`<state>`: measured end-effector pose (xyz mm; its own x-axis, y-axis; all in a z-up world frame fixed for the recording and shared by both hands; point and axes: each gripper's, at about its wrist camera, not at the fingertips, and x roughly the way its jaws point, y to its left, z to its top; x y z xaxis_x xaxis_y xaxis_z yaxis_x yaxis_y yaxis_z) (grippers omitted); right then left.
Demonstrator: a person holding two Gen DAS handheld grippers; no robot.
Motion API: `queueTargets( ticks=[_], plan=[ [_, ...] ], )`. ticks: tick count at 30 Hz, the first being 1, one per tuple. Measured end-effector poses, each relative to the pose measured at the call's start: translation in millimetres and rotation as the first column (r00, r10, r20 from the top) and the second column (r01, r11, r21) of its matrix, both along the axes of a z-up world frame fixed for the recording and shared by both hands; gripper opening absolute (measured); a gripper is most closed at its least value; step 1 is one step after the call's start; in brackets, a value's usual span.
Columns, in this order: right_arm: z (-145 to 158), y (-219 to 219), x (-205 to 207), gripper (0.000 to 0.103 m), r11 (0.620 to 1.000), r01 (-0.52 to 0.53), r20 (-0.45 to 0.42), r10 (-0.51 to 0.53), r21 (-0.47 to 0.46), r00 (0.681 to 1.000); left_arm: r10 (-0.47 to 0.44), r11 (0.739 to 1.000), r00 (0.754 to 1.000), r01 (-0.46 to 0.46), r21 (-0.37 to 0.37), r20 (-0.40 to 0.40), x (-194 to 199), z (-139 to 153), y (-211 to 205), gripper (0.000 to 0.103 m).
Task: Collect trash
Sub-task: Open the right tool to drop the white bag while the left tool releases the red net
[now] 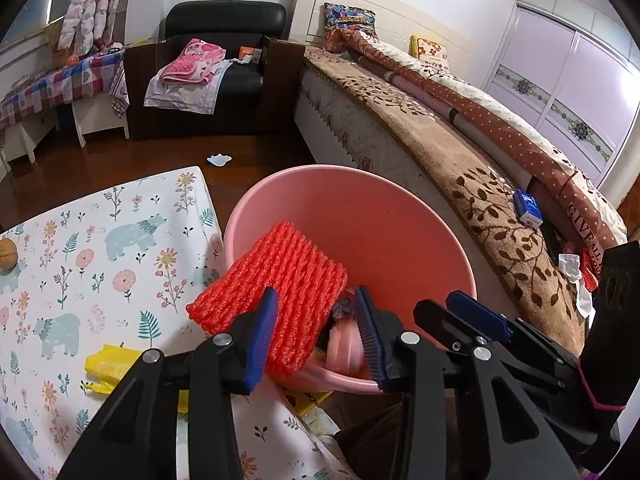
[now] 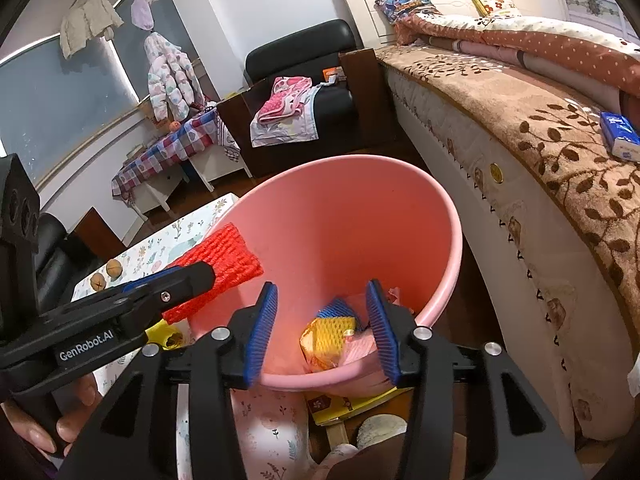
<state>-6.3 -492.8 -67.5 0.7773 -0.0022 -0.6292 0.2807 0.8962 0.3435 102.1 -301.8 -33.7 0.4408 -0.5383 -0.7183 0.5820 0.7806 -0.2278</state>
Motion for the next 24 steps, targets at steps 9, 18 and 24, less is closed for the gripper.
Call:
queueTargets(
  ticks=[9, 18, 24],
  plan=[
    [4, 3, -10, 0.047, 1.000, 0.013, 0.013, -0.013, -0.019, 1.000, -0.018, 0.999, 1.000, 0.017, -0.034, -0.014, -6, 5, 9, 0.053],
    [14, 8, -21, 0.047, 0.999, 0.021, 0.039, -0.019, -0.040, 0.999, -0.040, 0.998, 0.999, 0.041, -0.050, 0.013, -17, 16, 18, 0.055],
    [24, 16, -28, 0.047, 0.998, 0.008, 0.065, -0.004, -0.062, 0.998, -0.005, 0.999, 0.999, 0.006, -0.034, 0.037, -24, 22, 31, 0.055]
  ],
)
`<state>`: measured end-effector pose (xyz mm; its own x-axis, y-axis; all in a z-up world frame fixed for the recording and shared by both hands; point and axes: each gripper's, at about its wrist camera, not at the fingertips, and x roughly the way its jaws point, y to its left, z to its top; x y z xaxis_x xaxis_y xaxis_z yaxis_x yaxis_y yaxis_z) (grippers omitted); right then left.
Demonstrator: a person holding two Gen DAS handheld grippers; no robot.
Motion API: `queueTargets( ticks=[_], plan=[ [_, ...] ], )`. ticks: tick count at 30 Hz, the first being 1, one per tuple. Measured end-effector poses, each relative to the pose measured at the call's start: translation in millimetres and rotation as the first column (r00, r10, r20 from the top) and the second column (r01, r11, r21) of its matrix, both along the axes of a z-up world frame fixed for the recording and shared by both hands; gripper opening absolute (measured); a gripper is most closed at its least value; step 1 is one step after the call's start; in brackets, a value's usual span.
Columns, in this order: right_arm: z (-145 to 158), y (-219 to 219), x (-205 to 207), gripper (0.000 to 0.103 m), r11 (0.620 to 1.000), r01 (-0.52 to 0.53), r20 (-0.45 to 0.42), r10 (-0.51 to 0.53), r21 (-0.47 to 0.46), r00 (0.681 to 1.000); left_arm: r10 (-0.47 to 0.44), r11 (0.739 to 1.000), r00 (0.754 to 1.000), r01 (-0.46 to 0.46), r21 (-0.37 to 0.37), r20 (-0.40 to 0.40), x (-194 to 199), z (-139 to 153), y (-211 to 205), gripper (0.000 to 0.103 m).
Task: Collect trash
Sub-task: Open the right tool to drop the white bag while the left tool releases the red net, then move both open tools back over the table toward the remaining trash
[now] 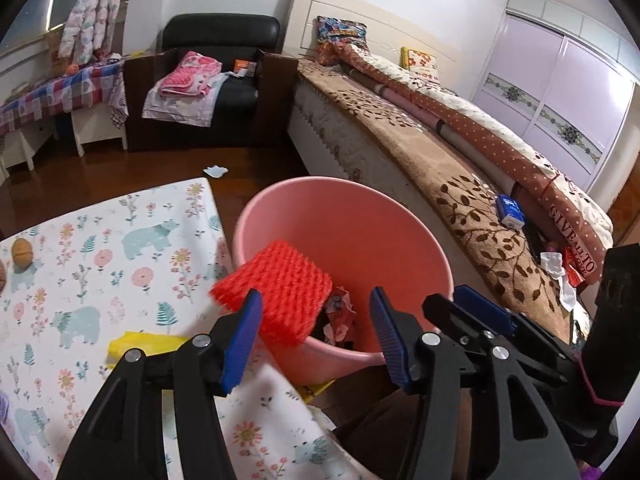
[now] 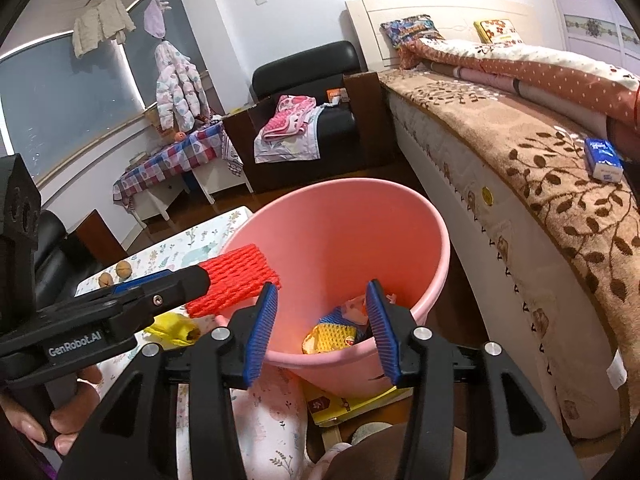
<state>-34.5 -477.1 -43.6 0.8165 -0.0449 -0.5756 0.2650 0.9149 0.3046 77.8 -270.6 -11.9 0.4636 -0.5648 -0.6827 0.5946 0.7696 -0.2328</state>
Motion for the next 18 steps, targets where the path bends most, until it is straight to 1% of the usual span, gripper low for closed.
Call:
queueTargets(
  ticks=[7, 13, 18],
  plan=[
    [12, 19, -12, 0.047, 1.000, -0.018, 0.048, 0.019, -0.023, 0.999, 0.069, 0.997, 0.997, -0.070, 0.014, 0.029, -8, 9, 26, 0.055],
    [18, 39, -18, 0.047, 0.999, -0.040, 0.054, 0.041, -0.027, 0.998, 0.130, 0.991, 0.991, -0.132, 0.037, 0.043, -16, 13, 55, 0.055],
    [24, 60, -19, 0.047, 0.996, -0.065, 0.052, 0.068, -0.059, 0.996, 0.183, 0.981, 0.982, -0.185, 0.055, 0.039, -19, 12, 79, 0.055]
  ],
)
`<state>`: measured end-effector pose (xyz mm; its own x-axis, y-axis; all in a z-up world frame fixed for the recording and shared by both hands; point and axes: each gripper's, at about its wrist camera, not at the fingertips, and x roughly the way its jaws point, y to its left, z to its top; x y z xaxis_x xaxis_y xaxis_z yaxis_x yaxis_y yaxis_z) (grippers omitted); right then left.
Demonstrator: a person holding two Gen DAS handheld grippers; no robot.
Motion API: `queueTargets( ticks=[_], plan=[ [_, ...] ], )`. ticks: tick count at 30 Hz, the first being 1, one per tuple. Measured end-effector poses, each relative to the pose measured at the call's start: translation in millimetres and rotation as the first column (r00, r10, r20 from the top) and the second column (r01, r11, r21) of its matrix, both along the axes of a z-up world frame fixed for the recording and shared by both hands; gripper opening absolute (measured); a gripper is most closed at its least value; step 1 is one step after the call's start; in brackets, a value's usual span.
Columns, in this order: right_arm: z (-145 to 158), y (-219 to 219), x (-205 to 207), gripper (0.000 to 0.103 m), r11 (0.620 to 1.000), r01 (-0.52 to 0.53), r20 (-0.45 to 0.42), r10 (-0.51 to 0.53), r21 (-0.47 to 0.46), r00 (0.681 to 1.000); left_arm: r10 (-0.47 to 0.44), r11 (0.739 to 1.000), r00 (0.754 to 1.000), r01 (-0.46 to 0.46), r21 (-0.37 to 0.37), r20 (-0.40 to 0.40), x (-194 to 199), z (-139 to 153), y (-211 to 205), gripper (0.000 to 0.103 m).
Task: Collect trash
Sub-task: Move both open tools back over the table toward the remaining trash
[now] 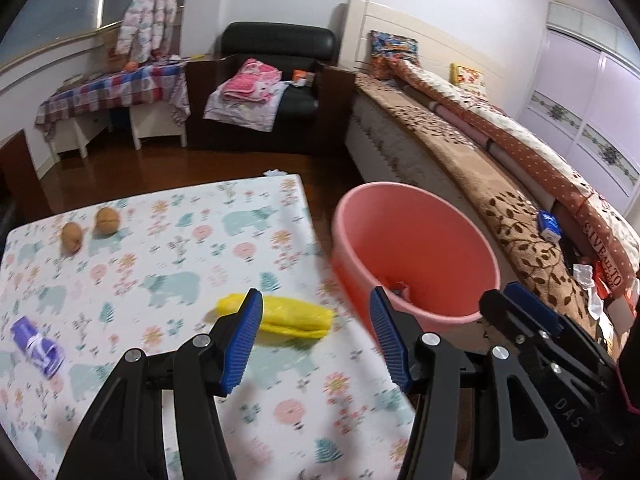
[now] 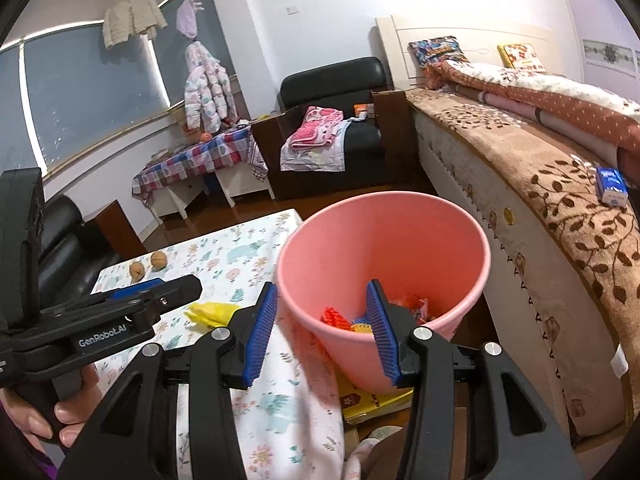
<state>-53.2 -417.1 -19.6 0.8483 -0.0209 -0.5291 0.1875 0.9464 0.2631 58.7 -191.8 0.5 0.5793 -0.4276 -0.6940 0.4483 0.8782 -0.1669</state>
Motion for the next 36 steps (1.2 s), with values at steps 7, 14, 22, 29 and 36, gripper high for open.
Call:
queueTargets(
  ticks=[7, 14, 22, 29, 36],
  plan=[
    [6, 30, -2, 0.047, 0.998, -0.044, 0.001, 0.045, -0.033, 0.999, 0.071, 0.997, 0.997, -0.071, 0.023, 0.014, -5, 0, 30, 0.055],
    [6, 52, 4, 0.047, 0.990, -0.139, -0.039, 0.139, 0.010, 0.989, 0.121, 0.992, 0.993, -0.121, 0.022, -0.010, -5, -7, 58, 0.051],
    [1, 78, 10, 0.047, 0.974, -0.225, -0.058, 0.224, -0.005, 0.973, 0.229, 0.973, 0.970, -0.227, 0.033, -0.077, 1, -22, 107, 0.051],
    [-11, 97, 26, 0.047, 0.949, -0.314, -0.089, 0.312, -0.014, 0.946, 0.367, 0.930, 0.925, -0.365, 0.037, -0.102, 1, -31, 170, 0.051],
    [-20, 118, 62, 0.047, 0.869, -0.480, -0.186, 0.454, -0.124, 0.871, 0.450, 0.892, 0.884, -0.452, 0.018, -0.124, 3, -34, 220, 0.051]
  ],
)
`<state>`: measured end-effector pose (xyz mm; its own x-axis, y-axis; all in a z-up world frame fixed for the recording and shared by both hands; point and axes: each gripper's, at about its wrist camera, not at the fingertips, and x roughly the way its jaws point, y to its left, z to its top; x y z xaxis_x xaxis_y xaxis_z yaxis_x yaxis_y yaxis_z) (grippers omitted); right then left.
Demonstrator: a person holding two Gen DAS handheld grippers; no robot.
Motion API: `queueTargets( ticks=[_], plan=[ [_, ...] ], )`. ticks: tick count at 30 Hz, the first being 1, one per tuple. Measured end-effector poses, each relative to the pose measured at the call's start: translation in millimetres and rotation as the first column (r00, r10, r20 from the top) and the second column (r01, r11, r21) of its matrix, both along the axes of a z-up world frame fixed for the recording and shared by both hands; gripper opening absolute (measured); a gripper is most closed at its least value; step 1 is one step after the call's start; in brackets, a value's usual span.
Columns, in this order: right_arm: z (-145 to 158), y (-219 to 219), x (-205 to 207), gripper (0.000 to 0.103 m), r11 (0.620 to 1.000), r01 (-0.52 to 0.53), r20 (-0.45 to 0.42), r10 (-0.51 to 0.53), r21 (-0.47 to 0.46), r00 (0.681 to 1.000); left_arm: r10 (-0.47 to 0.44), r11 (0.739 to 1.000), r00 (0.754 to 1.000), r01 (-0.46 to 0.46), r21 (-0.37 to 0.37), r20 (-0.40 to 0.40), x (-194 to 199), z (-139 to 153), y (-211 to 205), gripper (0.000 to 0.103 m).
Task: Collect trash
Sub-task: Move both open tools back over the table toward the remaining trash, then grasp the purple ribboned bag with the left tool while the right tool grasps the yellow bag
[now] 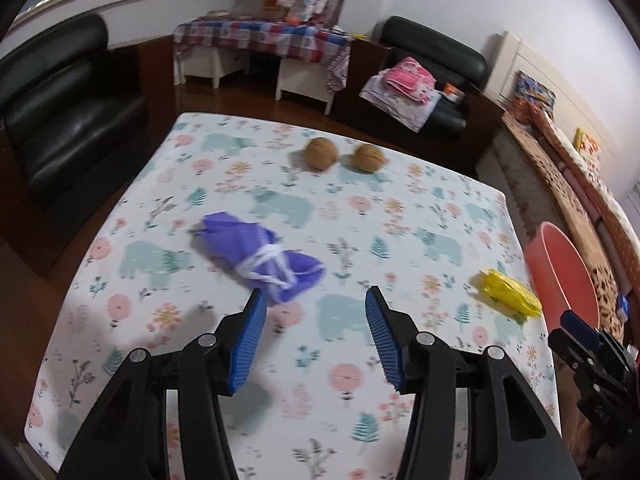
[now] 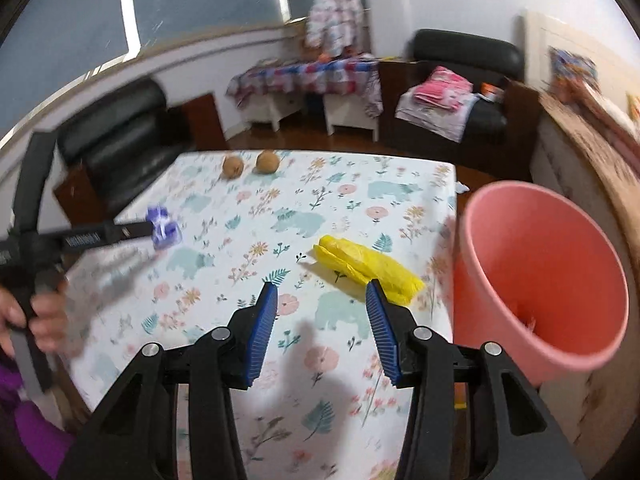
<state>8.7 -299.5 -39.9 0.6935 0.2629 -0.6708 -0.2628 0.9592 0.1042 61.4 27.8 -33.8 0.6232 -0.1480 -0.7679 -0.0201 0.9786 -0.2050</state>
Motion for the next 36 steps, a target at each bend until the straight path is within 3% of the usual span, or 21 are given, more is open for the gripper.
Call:
queueTargets(
  ticks=[5, 10, 18, 21, 27, 33, 36],
  plan=[
    [-9, 2, 28, 0.047, 0.995, -0.045, -0.037, 0.042, -0.093, 0.998, 0.075, 0.994, 0.996, -0.077, -0.072, -0.042, 4, -8, 31, 0.051],
    [-26, 0, 49, 0.047, 0.987, -0.069, -0.071, 0.059, -0.145, 0.996, 0.131, 0.986, 0.988, -0.139, -0.092, -0.085, 17, -22, 38, 0.051],
    [-31, -7, 65, 0.045, 0.994, -0.064, -0.102, 0.055, -0.093, 0.993, 0.181, 0.979, 0.977, -0.190, -0.073, -0.114, 49, -37, 30, 0.051],
    [-32, -5, 66, 0.027, 0.994, -0.073, -0.131, 0.062, -0.084, 0.990, 0.210, 0.974, 0.971, -0.217, -0.056, -0.113, 56, -38, 29, 0.051],
    [-32, -4, 65, 0.013, 0.998, -0.044, -0.155, 0.036, -0.049, 0.987, 0.209, 0.978, 0.972, -0.208, 0.022, -0.109, 65, -38, 22, 0.050],
    [-25, -7, 53, 0.006, 0.996, 0.004, -0.190, 0.012, 0.086, 0.982, 0.167, 0.986, 0.983, -0.165, 0.029, -0.073, 61, -33, 21, 0.030],
    [-19, -7, 43, 0.005, 0.988, 0.038, -0.198, -0.007, 0.150, 0.980, 0.124, 0.992, 0.991, -0.125, -0.019, -0.057, 53, -26, 22, 0.027]
  ],
)
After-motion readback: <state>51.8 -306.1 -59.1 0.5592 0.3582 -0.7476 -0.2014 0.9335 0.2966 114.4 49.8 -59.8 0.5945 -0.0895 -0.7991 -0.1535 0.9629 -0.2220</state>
